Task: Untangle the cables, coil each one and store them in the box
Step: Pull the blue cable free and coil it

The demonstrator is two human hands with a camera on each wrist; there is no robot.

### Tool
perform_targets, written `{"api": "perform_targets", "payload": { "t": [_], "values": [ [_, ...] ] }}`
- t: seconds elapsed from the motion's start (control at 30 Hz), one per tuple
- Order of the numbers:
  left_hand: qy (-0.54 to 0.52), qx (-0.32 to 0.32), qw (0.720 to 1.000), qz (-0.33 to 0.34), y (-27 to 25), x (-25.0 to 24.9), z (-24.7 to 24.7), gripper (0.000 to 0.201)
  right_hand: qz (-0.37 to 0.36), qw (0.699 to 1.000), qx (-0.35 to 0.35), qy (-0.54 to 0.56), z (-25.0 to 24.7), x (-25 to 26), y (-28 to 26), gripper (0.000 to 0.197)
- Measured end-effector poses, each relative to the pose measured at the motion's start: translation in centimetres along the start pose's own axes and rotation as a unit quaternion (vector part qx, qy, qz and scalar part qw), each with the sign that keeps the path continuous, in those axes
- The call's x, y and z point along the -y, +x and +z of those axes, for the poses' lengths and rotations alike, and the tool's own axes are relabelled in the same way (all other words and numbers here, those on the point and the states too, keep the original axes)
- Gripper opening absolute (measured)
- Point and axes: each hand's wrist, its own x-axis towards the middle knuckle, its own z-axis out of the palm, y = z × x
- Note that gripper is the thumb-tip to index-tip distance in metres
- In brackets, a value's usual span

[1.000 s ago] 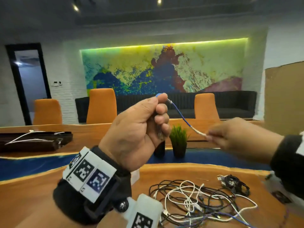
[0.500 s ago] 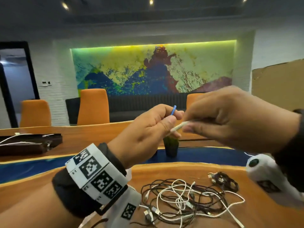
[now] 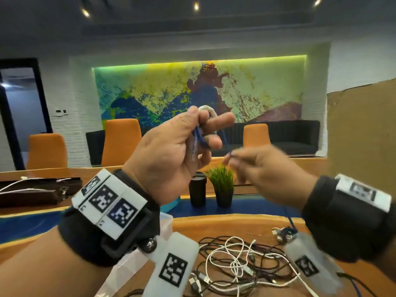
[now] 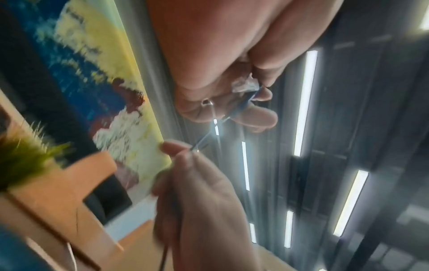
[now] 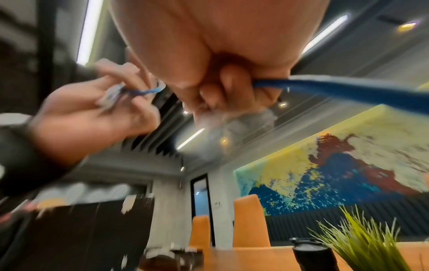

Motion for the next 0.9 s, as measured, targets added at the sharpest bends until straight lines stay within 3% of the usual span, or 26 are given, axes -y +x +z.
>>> {"api": "perform_targets", "payload": {
  "t": [0.07,0.13,0.2,0.23,0.3,0.37,0.47,0.57,0.63,0.7,0.73,0.8,0.83,0.9],
  "values": [
    [0.13,-0.022,0.99,0.038,0.3,0.5,-0.2,0.03,0.016,0.988,0.149,-0.046,1.5,1.0,-1.4,0.02],
    [0.305,-0.027,0.948,0.086,0.4,1.5,-0.7,0.027,-0.034,0.967,0.217,-0.132,1.6,2.3,-2.3,0.019],
    [0.429,0.007,0.897,0.104,0.2,2.6,-1.6,0.025,-0.092,0.962,0.197,-0.166,0.2,3.5,-2.3,0.008],
    [0.466,0.026,0.878,0.104,0.0,3.0,-2.2,0.028,-0.114,0.965,0.165,-0.169,-0.8,3.7,-2.0,0.013],
    [0.497,0.047,0.862,0.09,-0.6,3.6,-3.0,0.032,-0.131,0.976,0.086,-0.15,-2.9,3.7,-1.3,0.014],
    [0.446,0.066,0.891,0.061,-1.3,4.0,-2.8,0.035,-0.13,0.981,0.029,-0.141,-4.5,3.1,-0.4,0.012],
    [0.221,0.074,0.972,-0.009,-2.3,4.1,-1.4,0.036,-0.105,0.992,-0.046,-0.062,-4.4,1.3,0.6,0.01],
    [0.041,0.101,0.993,-0.054,-2.4,3.0,-0.9,0.026,-0.038,0.993,-0.093,0.066,-1.8,-0.4,0.5,0.019],
    [-0.029,0.119,0.99,-0.071,-2.1,2.1,-0.9,0.022,0.021,0.994,-0.042,0.095,0.8,-0.8,-0.5,0.031],
    [-0.05,0.101,0.991,-0.071,-1.8,1.8,-0.9,0.022,0.053,0.993,0.077,0.074,3.1,-0.2,-1.7,0.024],
    [-0.024,0.075,0.995,-0.061,-1.6,1.8,-0.9,0.022,0.056,0.987,0.143,0.038,3.8,0.4,-2.3,0.016],
    [0.155,0.019,0.988,-0.006,-1.1,2.1,-1.2,0.022,0.039,0.967,0.246,-0.047,3.7,1.6,-3.0,0.016],
    [0.276,0.009,0.961,0.026,-1.0,2.4,-1.5,0.022,0.026,0.959,0.271,-0.08,3.0,2.3,-3.1,0.018],
    [0.458,0.043,0.886,0.064,-1.1,3.0,-2.4,0.02,-0.02,0.96,0.251,-0.123,0.9,3.4,-2.8,0.012]
  ]
}}
